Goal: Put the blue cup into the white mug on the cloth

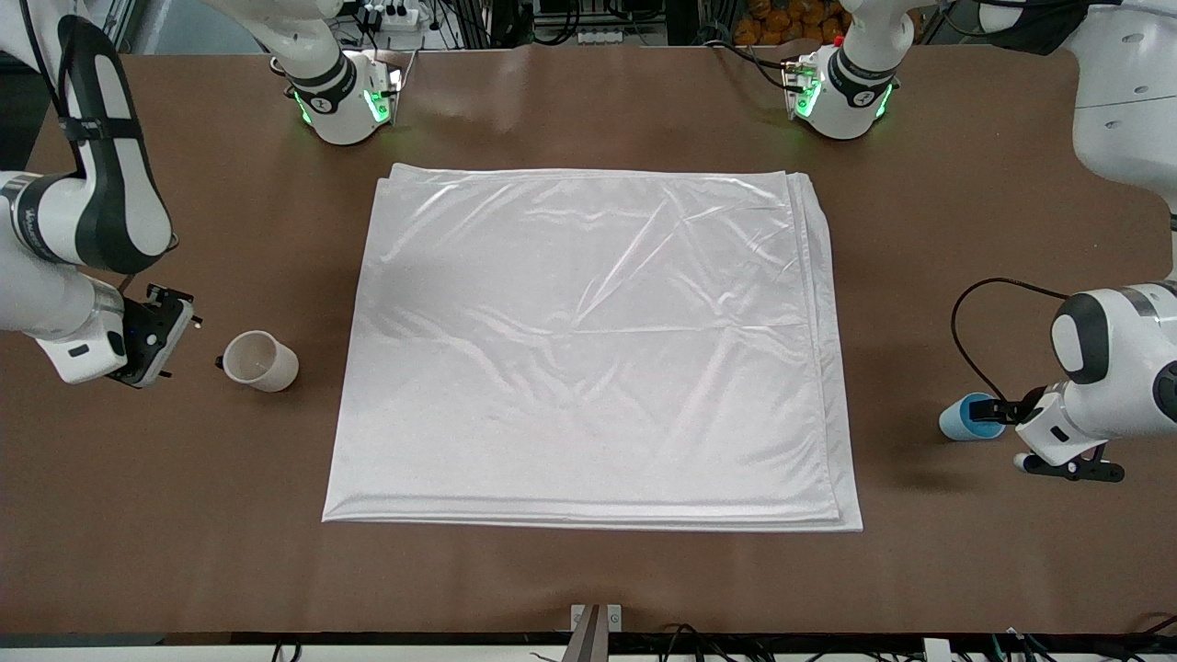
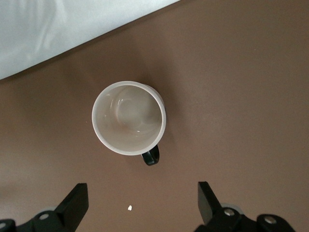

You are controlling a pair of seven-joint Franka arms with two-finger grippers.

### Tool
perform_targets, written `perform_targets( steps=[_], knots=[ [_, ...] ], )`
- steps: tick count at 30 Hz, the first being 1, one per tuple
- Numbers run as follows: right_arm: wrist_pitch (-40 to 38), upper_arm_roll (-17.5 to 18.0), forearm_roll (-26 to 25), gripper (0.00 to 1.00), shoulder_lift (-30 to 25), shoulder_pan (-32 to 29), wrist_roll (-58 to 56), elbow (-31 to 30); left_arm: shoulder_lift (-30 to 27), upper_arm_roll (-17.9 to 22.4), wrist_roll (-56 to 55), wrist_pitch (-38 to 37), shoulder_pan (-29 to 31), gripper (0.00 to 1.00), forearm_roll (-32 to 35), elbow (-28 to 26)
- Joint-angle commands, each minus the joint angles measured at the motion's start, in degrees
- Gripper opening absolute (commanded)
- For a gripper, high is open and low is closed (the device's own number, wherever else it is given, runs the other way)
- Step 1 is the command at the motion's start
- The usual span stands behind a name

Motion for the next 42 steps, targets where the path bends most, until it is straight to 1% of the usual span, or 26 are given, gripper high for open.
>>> perform_targets(
  steps=[1, 8, 9, 13, 15, 19, 20, 22, 29, 35, 42],
  knots=[
    [2.2, 0.5, -0.9, 1.0, 2.3, -1.4, -5.2, 0.1, 1.7, 0.0, 1.0, 0.5, 0.1, 1.0, 1.1, 1.7],
    [9.4, 0.5, -0.9, 1.0, 2.4, -1.7, -7.4, -4.5, 2.2, 0.0, 0.7, 1.2, 0.1, 1.0, 1.1, 1.6],
    [10.2, 0.5, -0.9, 1.0, 2.4, -1.7, -7.9, -5.1, 2.2, 0.0, 0.3, 1.2, 0.1, 0.98, 1.1, 1.6],
    [13.1, 0.4, -1.0, 1.0, 2.4, -2.3, -10.2, -7.2, 2.5, 0.0, -0.2, 1.2, 0.2, 0.68, 0.8, 1.6],
    [13.6, 0.5, -1.1, 1.0, 2.5, -3.4, -11.0, -8.1, 2.7, 0.0, -0.2, 1.2, 0.2, 0.5, 0.7, 1.6],
    [16.2, 0.5, -1.1, 1.0, 3.0, -3.7, -12.2, -10.0, 3.2, 0.0, -0.2, 1.2, 0.2, 0.05, 0.8, 1.5],
    [17.3, 0.5, -1.0, 1.0, 3.1, -3.8, -12.8, -10.4, 3.2, 0.0, -0.2, 1.2, 0.2, 0.0, 0.8, 1.5],
    [19.4, 0.5, -1.1, 1.0, 3.7, -3.9, -14.8, -11.0, 3.2, 0.0, 0.0, 1.2, 0.2, 0.0, 0.9, 1.5],
    [20.0, 0.5, -1.0, 1.0, 4.9, -3.9, -17.3, -11.0, 3.1, 0.0, 0.7, 1.2, 0.2, 0.0, 1.1, 1.5],
    [23.1, 0.6, -0.9, 1.0, 6.2, -3.9, -20.9, -11.0, 2.9, 0.0, 0.8, 1.2, 0.2, 0.0, 1.1, 1.5],
    [26.9, 0.7, -0.9, 1.0, 6.3, -3.5, -23.1, -12.5, 2.5, 0.0, 0.8, 1.2, 0.2, 0.0, 1.1, 1.5]
  ],
)
